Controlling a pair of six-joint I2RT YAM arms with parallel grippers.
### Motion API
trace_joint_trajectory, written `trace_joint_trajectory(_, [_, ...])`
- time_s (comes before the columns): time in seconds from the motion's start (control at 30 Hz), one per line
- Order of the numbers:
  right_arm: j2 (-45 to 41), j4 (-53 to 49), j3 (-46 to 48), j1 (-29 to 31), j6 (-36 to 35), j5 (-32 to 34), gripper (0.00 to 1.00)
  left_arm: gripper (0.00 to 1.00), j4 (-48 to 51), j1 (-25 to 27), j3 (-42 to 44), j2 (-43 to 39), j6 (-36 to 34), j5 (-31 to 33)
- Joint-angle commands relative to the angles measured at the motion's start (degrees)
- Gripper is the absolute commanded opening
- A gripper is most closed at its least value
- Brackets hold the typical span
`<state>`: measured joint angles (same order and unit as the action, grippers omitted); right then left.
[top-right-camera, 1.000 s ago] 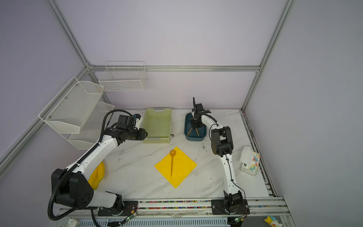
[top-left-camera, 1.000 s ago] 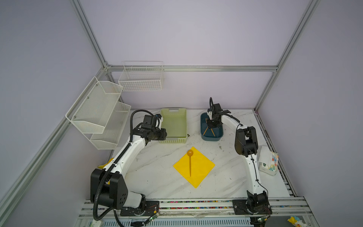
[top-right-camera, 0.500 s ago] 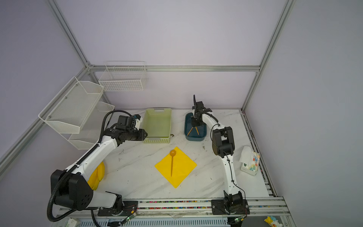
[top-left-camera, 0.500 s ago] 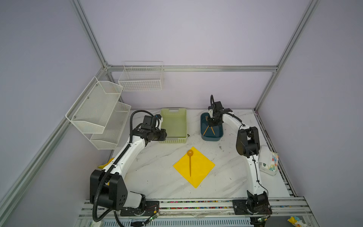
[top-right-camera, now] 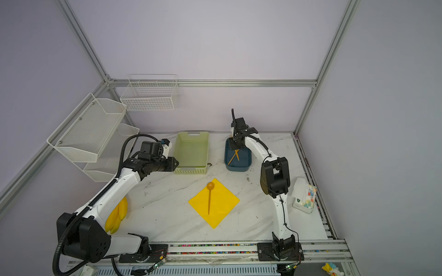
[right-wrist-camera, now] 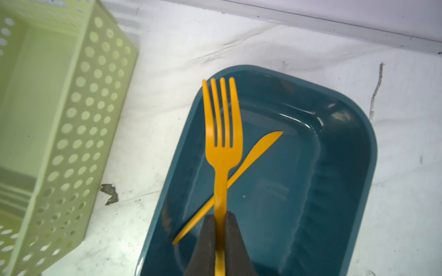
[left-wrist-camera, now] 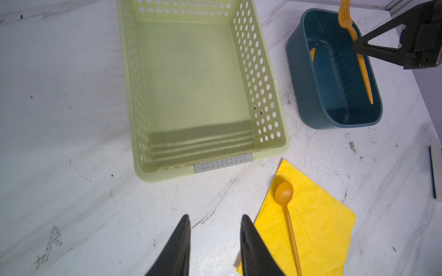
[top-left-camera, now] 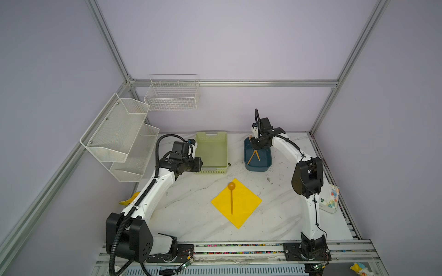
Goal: Place the utensils on the paper napkin and roll it up
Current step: 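Lift the yellow fork out of the tub with the right gripper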
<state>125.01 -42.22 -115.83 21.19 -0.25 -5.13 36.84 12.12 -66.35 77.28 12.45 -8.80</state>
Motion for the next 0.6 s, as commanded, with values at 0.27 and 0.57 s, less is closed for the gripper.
trace_joint_trajectory(0.27, [-16.0, 3.8, 15.5, 7.6, 12.8, 4.6, 0.05, 0.35, -2.9, -0.2, 2.8, -4.3, 1.2, 0.6])
trace_joint_trajectory(0.57, [-28.8, 12.2, 32.5, 15.3, 26.5, 4.9, 0.02, 0.34, -3.4, -0.1, 3.2, -5.6, 0.9, 0.5])
